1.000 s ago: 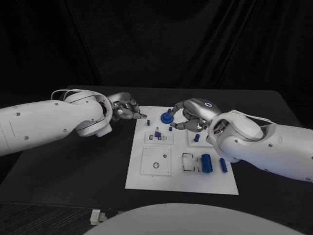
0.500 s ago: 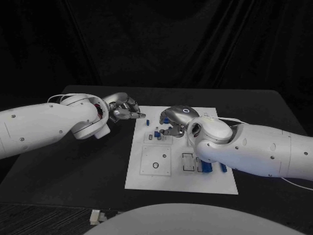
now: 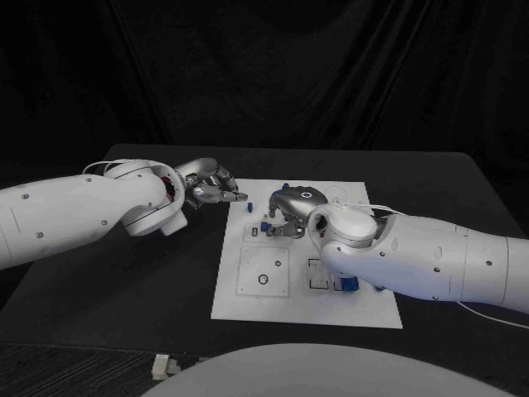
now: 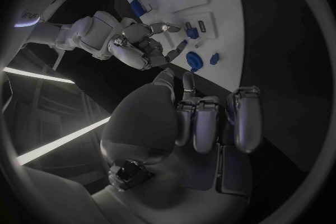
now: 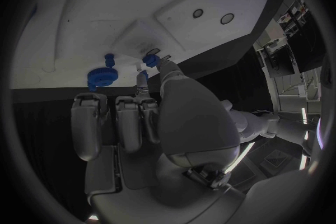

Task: Assemble the parts on the task board

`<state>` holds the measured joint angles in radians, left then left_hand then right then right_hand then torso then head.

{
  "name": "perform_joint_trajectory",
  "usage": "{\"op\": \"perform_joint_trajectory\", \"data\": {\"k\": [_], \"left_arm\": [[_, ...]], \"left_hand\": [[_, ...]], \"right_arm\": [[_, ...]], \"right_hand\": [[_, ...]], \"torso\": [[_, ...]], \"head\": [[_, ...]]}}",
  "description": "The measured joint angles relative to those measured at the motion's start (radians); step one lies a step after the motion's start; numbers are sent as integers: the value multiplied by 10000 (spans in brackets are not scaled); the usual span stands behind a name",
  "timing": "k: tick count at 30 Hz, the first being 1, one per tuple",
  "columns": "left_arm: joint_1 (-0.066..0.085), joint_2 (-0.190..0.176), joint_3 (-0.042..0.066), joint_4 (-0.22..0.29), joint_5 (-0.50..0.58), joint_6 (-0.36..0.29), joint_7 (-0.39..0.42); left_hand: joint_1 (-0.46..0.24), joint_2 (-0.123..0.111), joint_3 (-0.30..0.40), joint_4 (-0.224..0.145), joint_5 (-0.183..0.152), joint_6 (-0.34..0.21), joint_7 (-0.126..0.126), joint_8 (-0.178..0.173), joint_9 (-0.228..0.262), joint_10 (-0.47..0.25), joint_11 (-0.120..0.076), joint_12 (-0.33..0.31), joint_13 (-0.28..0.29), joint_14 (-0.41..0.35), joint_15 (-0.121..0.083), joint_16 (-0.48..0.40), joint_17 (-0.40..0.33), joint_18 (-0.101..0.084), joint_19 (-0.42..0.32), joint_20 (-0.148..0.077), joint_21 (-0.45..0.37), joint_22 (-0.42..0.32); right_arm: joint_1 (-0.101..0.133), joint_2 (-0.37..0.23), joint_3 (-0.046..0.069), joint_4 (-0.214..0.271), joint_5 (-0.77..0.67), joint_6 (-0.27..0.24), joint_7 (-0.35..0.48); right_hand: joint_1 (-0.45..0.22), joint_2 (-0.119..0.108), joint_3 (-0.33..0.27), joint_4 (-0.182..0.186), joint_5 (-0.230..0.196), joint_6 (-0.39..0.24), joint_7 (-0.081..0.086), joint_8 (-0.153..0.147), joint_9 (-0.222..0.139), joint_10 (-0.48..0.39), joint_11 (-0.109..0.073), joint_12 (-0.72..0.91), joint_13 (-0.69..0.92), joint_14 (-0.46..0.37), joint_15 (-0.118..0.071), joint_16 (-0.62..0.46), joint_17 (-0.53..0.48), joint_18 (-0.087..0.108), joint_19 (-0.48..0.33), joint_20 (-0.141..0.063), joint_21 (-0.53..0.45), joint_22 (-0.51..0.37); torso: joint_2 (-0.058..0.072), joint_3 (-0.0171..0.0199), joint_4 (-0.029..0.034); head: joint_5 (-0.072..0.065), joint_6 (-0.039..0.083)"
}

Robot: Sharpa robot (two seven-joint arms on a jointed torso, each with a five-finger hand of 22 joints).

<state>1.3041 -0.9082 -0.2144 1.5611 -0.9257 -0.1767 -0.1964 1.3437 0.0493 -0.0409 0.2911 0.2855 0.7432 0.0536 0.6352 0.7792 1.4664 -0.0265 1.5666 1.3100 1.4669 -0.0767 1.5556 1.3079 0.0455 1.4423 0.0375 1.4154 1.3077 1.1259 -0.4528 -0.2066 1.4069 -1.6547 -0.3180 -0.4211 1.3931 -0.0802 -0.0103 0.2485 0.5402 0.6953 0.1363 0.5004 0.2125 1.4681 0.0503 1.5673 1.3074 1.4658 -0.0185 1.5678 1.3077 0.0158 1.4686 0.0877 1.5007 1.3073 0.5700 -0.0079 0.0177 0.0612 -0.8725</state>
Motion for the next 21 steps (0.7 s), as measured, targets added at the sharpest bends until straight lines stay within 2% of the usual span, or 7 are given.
{"op": "perform_joint_trajectory", "data": {"k": [9, 14, 21], "left_arm": [[-12, 26, 0, -12, 18, 92, -21], [-15, 45, -1, -17, 23, 151, -40], [-20, 89, -2, -44, 29, 236, -90]], "left_hand": [[65, 64, 0, -1, 0, 0, 0, 0, -63, 0, 1, -72, 2, 0, 1, -38, -1, 1, -34, 34, -45, 0], [99, 98, 0, -1, 39, 38, 38, 0, -98, 0, 2, -109, 3, -1, 1, -74, -1, 0, -92, 50, -103, -1], [134, 132, 0, -1, 39, 74, 1, 0, -147, -15, 18, -178, 9, -1, 2, -119, -2, -1, -142, 69, -154, -1]], "right_arm": [[-80, 196, 3, -325, -36, -20, 29], [-106, 284, 3, -431, -46, -52, 70], [-149, 376, 3, -555, -55, -124, 169]], "right_hand": [[-66, -66, 134, -2, -76, -288, 46, 0, -21, -36, 35, 0, 0, 0, 0, 0, -1, 1, -37, 37, -41, 8], [-145, -145, 231, 11, -455, -329, 88, -41, -46, -35, 35, 0, -1, 28, 27, 0, -1, 1, -37, 37, -40, 7], [-148, -142, 231, 11, -458, -329, 87, -40, -46, -9, 61, 0, -1, -8, 63, 0, -1, 1, -37, 37, -40, 6]], "torso": [[-12, 8, -9], [-12, 8, -11], [-11, 9, -12]], "head": [[-1, 0], [6, 0], [9, 0]]}}
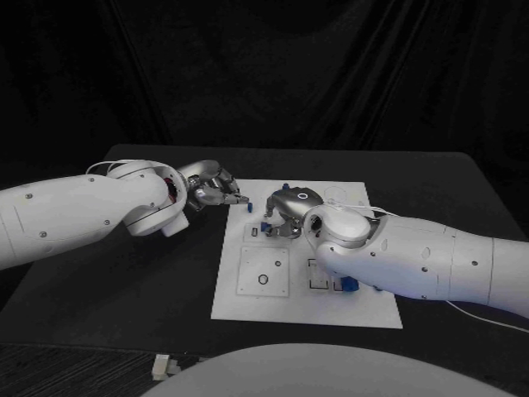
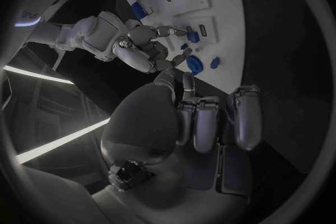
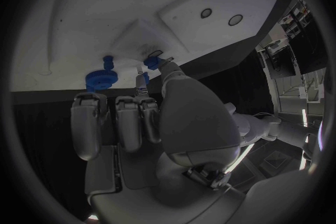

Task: Assemble the parts on the task board

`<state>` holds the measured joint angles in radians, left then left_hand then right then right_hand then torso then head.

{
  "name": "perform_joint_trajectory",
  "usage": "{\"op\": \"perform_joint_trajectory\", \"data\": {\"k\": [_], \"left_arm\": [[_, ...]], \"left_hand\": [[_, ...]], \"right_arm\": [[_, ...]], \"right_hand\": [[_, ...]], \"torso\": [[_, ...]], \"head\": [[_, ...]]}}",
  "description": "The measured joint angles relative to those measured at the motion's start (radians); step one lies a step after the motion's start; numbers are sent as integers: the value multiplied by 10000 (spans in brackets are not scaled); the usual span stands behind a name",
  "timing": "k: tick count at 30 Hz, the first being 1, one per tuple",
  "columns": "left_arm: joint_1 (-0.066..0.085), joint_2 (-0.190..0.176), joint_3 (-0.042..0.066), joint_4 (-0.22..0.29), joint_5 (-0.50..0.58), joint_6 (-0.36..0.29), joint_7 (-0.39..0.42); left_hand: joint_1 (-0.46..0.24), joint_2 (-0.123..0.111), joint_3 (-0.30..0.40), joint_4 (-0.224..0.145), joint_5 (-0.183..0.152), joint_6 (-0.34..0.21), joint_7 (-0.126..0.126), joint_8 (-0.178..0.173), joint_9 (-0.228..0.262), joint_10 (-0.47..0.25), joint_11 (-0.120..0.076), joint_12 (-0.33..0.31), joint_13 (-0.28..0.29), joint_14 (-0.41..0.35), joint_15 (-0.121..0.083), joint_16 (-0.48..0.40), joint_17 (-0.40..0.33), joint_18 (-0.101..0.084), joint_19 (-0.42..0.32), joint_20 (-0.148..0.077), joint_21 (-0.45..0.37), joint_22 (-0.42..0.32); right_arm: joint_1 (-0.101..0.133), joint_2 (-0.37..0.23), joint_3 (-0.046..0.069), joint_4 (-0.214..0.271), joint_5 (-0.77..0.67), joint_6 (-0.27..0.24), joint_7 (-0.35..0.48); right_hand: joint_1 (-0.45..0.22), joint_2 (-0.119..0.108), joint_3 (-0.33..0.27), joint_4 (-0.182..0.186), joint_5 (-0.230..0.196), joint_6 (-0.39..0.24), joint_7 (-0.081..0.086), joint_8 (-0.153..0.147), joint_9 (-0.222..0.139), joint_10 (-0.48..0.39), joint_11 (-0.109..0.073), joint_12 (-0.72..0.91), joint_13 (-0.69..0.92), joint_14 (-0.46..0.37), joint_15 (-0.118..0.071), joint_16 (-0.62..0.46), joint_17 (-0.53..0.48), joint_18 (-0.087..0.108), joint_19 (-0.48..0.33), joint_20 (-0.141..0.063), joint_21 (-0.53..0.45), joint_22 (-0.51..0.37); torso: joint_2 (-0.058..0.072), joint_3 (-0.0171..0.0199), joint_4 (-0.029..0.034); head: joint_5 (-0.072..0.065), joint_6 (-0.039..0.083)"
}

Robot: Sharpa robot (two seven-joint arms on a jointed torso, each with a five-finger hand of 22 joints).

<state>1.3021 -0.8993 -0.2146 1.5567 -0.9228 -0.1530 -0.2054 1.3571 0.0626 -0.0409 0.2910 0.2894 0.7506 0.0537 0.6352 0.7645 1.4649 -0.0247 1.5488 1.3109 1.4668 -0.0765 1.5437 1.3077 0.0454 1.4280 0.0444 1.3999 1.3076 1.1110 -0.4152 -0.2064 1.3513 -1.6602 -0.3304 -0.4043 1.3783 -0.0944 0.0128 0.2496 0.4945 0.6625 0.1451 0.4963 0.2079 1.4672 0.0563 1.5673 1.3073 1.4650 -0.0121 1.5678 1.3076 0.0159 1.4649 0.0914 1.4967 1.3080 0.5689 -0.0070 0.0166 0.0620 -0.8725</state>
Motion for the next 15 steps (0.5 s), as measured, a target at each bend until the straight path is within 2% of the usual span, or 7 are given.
{"op": "perform_joint_trajectory", "data": {"k": [2, 6, 9, 15], "left_arm": [[-3, 9, 0, -6, 1, 21, -15], [-5, 29, 0, -28, 3, 67, -40], [-7, 41, 0, -43, 5, 95, -57], [-9, 59, 0, -61, 7, 149, -84]], "left_hand": [[11, 10, 0, 0, 0, 0, 0, 0, -11, 0, 1, -1, 0, 0, 0, 0, 0, 0, 0, 0, 0, 0], [24, 24, 0, 0, 0, 0, 0, 0, -29, -1, 1, -2, 0, 0, 0, -17, 0, 1, 0, 0, -10, 0], [38, 37, 0, 0, 0, 0, 0, 0, -44, -2, 2, -2, 0, -1, 0, -45, -1, 0, -36, -35, -47, 0], [50, 49, 0, 0, 0, 0, 0, 0, -70, -4, 4, -2, 0, -1, 1, -45, -1, 1, -35, -36, -47, -1]], "right_arm": [[-12, 24, 0, -25, 0, -5, 35], [-26, 61, -3, -56, 8, -4, 105], [-35, 92, -2, -81, 20, 4, 161], [-49, 153, 1, -169, 37, 16, 267]], "right_hand": [[-53, 52, 30, 29, -128, 0, 0, 0, 0, 2, 2, 0, 0, 0, 0, 0, 0, 0, 0, 0, 0, 0], [-106, 0, 83, 26, -379, 0, 0, 0, -16, 3, 3, 0, 0, 0, 0, 0, 0, 0, 0, 0, 0, -1], [-105, 0, 154, -43, -373, 0, 0, 0, -20, 3, 2, 0, 0, 0, 0, 0, -1, 0, 0, 0, 0, -1], [-105, 0, 468, -274, 661, 0, 0, 0, -81, 3, 2, 0, 0, 0, 0, 0, -1, 0, 0, 0, 0, -2]], "torso": [[0, 0, 0], [0, 0, 0], [0, 0, 0], [0, 0, 0]], "head": [[5, 0], [9, 0], [10, 0], [4, 0]]}}
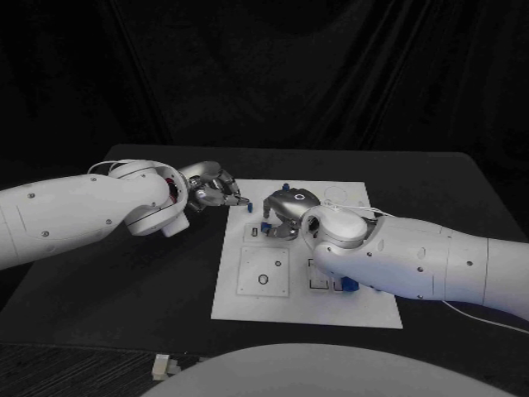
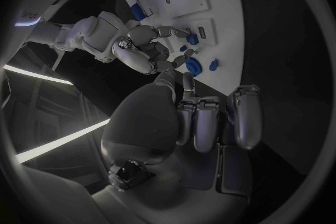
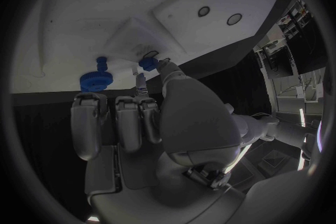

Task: Assemble the parts on the task board

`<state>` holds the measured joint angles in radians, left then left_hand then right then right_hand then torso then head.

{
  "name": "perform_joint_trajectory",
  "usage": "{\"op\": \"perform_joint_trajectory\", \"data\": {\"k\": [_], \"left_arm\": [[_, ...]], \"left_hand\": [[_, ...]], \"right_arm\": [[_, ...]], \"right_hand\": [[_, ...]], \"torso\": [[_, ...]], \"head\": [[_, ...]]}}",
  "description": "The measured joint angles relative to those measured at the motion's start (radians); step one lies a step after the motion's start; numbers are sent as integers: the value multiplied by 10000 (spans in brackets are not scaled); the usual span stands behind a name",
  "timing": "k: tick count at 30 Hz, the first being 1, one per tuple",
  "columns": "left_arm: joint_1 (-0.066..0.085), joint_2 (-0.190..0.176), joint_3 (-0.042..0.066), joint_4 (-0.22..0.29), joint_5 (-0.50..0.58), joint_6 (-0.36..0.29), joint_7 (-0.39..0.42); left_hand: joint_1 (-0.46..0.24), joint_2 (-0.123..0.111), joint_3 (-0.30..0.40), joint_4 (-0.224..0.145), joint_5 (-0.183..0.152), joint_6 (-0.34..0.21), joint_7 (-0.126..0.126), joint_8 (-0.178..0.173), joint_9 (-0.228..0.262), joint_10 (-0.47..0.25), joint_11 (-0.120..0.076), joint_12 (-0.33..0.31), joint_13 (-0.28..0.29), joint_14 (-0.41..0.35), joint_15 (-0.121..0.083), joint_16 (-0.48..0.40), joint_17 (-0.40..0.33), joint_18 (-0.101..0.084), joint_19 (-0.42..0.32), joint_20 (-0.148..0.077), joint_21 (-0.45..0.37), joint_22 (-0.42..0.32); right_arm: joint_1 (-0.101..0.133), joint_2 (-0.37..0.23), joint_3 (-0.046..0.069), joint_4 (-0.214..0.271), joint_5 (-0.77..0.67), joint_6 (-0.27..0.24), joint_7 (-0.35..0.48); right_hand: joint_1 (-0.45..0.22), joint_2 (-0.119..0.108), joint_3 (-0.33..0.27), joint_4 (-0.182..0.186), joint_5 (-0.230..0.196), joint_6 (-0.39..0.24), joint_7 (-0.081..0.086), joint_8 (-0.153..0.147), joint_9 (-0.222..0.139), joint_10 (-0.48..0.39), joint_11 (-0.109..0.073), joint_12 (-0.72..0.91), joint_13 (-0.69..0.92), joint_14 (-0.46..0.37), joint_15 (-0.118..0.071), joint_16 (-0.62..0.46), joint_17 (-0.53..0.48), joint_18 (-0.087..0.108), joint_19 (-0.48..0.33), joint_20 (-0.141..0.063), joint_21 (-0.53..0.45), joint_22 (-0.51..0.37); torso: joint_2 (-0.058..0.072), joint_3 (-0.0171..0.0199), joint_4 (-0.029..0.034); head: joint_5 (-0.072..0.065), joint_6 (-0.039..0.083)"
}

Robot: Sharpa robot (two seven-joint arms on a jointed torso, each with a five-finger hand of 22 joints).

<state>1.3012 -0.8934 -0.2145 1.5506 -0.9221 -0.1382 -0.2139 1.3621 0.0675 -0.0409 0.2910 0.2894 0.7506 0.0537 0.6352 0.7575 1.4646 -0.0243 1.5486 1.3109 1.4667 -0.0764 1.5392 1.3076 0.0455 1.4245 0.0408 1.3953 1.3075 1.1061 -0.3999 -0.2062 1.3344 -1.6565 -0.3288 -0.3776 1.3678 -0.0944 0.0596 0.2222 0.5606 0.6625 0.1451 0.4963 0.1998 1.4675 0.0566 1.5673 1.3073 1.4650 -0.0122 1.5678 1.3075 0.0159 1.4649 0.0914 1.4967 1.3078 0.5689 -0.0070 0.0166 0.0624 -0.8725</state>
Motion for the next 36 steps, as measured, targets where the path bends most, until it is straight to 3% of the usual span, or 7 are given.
{"op": "perform_joint_trajectory", "data": {"k": [4, 22, 29, 36], "left_arm": [[-2, 10, 0, -5, 1, 28, -13], [-10, 75, 2, -41, 5, 164, -46], [-16, 116, 2, -87, 6, 206, -51], [-43, 174, -1, -168, 7, 267, -51]], "left_hand": [[8, 7, 0, 0, 0, 36, 36, -40, 0, -2, 2, 0, 0, 0, 0, 0, 0, 0, -37, 37, -36, 0], [7, 7, -31, -26, 0, 36, 36, -40, -47, -17, 17, -1, -1, -16, 16, -38, -1, -1, -36, 37, -71, -1], [5, 5, -57, 0, 0, 60, 13, -40, -80, -17, 17, -1, 0, -16, 16, -77, -1, 0, -108, 35, -112, -1], [5, 4, -141, 1, 0, 48, 24, -231, -310, 15, 54, -3, 0, -1, 71, -253, -2, 0, -290, 75, -353, -2]], "right_arm": [[-24, 45, 0, -89, 18, 12, 70], [-221, 224, 18, -437, 55, 105, 311], [-253, 231, 29, -472, 56, 60, 413], [-278, 186, 21, -460, 57, -111, 537]], "right_hand": [[24, -23, 114, -61, 312, 0, 0, 0, -19, 0, 0, 0, 0, 0, 0, 0, 0, 0, 0, 0, 0, -1], [112, 1, 277, -222, 299, 109, -1, 1, -50, 0, -1, 0, 7, 0, -1, 0, 0, 0, 37, 36, 0, -2], [112, 1, 490, -316, 280, 465, -80, 83, -9, 0, -1, 0, 6, 0, -1, 0, -1, -1, 37, 36, 0, -3], [153, 42, 771, -496, 613, 848, -200, 271, 89, -32, -33, 0, 5, 0, -1, 0, -1, 0, 37, 36, 0, -4]], "torso": [[1, 0, 0], [-5, -2, 0], [-4, -2, 0], [0, -2, -1]], "head": [[-19, 0], [-15, 0], [-10, 0], [-9, 0]]}}
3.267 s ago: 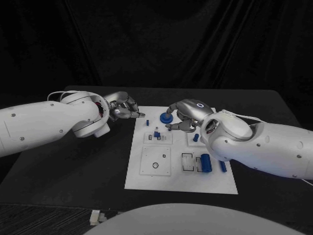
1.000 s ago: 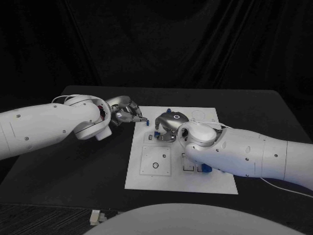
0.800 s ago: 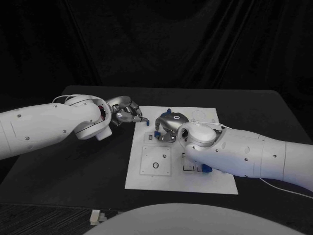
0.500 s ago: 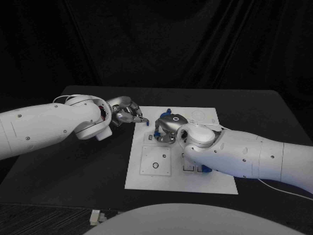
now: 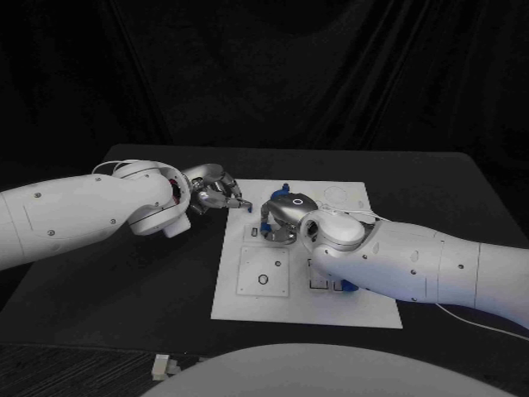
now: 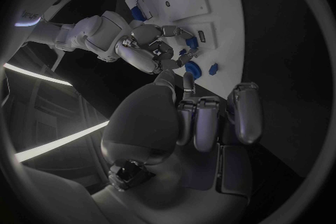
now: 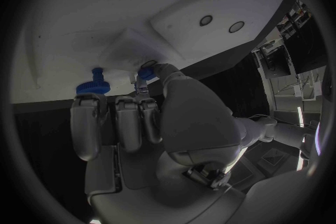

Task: Assemble the parts on the task board

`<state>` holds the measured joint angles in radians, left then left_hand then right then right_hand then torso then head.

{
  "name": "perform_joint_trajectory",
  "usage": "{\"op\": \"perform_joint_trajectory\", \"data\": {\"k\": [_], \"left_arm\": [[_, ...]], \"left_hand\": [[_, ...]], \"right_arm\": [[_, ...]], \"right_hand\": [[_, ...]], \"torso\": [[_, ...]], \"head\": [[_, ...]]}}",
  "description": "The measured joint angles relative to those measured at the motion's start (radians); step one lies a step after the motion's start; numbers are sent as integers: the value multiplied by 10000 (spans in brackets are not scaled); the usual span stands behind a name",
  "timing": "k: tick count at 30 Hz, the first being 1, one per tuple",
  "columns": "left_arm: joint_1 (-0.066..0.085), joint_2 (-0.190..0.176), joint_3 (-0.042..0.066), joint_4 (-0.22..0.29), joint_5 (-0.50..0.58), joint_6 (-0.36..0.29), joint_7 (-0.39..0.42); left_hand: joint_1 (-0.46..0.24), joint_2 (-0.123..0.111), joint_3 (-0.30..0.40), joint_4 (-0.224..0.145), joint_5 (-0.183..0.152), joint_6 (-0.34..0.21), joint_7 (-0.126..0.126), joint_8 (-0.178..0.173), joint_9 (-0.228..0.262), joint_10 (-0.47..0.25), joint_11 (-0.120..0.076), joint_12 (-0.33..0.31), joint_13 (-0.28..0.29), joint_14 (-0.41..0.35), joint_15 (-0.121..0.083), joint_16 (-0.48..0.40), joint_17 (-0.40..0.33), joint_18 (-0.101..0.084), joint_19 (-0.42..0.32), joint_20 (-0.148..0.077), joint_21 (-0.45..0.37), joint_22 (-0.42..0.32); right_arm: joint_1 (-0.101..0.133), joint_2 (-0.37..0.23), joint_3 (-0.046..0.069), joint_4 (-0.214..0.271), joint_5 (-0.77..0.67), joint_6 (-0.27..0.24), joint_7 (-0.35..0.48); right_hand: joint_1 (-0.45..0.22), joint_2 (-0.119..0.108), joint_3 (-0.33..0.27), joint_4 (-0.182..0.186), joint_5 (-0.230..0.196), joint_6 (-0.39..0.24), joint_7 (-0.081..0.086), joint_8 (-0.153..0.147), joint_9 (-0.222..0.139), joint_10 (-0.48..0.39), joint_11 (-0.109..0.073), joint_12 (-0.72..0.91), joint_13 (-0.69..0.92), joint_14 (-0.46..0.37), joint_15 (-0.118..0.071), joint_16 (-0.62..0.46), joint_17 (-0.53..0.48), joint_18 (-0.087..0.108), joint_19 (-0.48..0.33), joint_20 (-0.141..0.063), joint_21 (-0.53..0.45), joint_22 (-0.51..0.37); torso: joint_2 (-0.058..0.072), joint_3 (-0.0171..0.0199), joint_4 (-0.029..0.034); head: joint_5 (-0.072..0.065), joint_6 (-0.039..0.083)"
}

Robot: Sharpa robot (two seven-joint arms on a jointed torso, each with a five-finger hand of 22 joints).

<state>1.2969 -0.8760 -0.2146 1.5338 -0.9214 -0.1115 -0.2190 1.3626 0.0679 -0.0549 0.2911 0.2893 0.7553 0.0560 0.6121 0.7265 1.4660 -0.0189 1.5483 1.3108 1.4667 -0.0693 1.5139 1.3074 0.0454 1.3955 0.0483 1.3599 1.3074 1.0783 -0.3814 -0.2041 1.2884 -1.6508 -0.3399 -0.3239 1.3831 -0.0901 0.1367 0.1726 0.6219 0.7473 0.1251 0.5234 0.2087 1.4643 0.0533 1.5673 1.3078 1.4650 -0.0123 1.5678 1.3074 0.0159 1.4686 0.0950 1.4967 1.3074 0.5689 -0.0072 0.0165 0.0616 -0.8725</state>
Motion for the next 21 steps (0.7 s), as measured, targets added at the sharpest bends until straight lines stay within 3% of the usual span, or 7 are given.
{"op": "perform_joint_trajectory", "data": {"k": [2, 4, 7, 11, 17, 21], "left_arm": [[-16, 17, 0, -20, 0, 34, 0], [-37, 36, 0, -43, 1, 77, 1], [-97, 66, 1, -90, 1, 161, 1], [-176, 111, 1, -142, 2, 304, 1], [-255, 198, 0, -188, 2, 525, 8], [-291, 251, 0, -202, 3, 656, 57]], "left_hand": [[2, 2, -69, -14, 0, -106, 105, -222, -201, -67, 67, 0, 0, -17, 18, -40, 0, 0, -33, 33, -55, 0], [47, 47, -188, -11, 0, -190, 234, -743, -754, -189, 195, 0, -1, -14, 166, -115, 0, 30, -109, 109, -155, 0], [88, 88, -318, -11, 0, -92, 397, -1336, -1491, -261, 269, -1, -2, -15, 232, -116, 0, 168, -161, 161, -219, 0], [85, 90, -525, -2, -40, -16, 473, -1771, -2080, -303, 375, -155, -2, -19, 306, -164, 0, 167, -220, 220, -297, 0], [-198, 270, -865, 6, -480, 46, 534, -2212, -2659, -369, 441, -305, -2, 2, 354, -164, 0, 166, -225, 304, -339, 0], [-744, 271, -1247, 9, -1026, 99, 587, -2366, -2944, -406, 477, -1290, 0, -10, 416, -203, 0, 165, -252, 331, -401, 0]], "right_arm": [[-7, -50, -5, 46, 1, -85, 45], [-18, -135, -11, 136, 4, -210, 103], [-27, -334, -19, 383, 6, -496, 208], [-28, -695, -20, 866, 10, -996, 358], [46, -1209, -22, 1629, 11, -1783, 574], [103, -1395, -19, 1963, 1, -2176, 699]], "right_hand": [[1, 1, 56, -57, 54, 50, -50, 2, 20, -10, -16, 0, 0, 24, -24, 0, 0, -1, 0, 0, 0, 0], [12, 11, 57, -59, 54, 114, -46, 33, 53, 25, -51, 0, -1, 37, -38, 0, 0, -1, 0, 0, 0, 0], [12, 11, 115, -110, 93, 229, -89, 63, 56, 24, -51, 0, -1, 10, -65, 0, 0, 0, -37, -37, 0, -1], [69, -50, 196, -142, 92, 368, -119, 118, 67, 27, -125, 0, -1, 10, -65, 0, 0, 0, -33, -41, 0, -1], [79, -62, 221, -168, 90, 449, -129, 117, 91, 24, -123, 0, -1, 17, -128, 0, 0, 0, 1, -75, 0, -1], [79, -63, 221, -168, 85, 481, -160, 114, 98, 24, -123, 0, -2, 17, -129, 0, 0, -1, -34, -110, 0, -1]], "torso": [[0, 0, 0], [1, 1, 0], [1, 1, 0], [1, 1, -1], [0, 2, -2], [-5, 2, -5]], "head": [[-7, 0], [-2, 0], [23, 0], [48, 0], [12, 0], [-16, 0]]}}
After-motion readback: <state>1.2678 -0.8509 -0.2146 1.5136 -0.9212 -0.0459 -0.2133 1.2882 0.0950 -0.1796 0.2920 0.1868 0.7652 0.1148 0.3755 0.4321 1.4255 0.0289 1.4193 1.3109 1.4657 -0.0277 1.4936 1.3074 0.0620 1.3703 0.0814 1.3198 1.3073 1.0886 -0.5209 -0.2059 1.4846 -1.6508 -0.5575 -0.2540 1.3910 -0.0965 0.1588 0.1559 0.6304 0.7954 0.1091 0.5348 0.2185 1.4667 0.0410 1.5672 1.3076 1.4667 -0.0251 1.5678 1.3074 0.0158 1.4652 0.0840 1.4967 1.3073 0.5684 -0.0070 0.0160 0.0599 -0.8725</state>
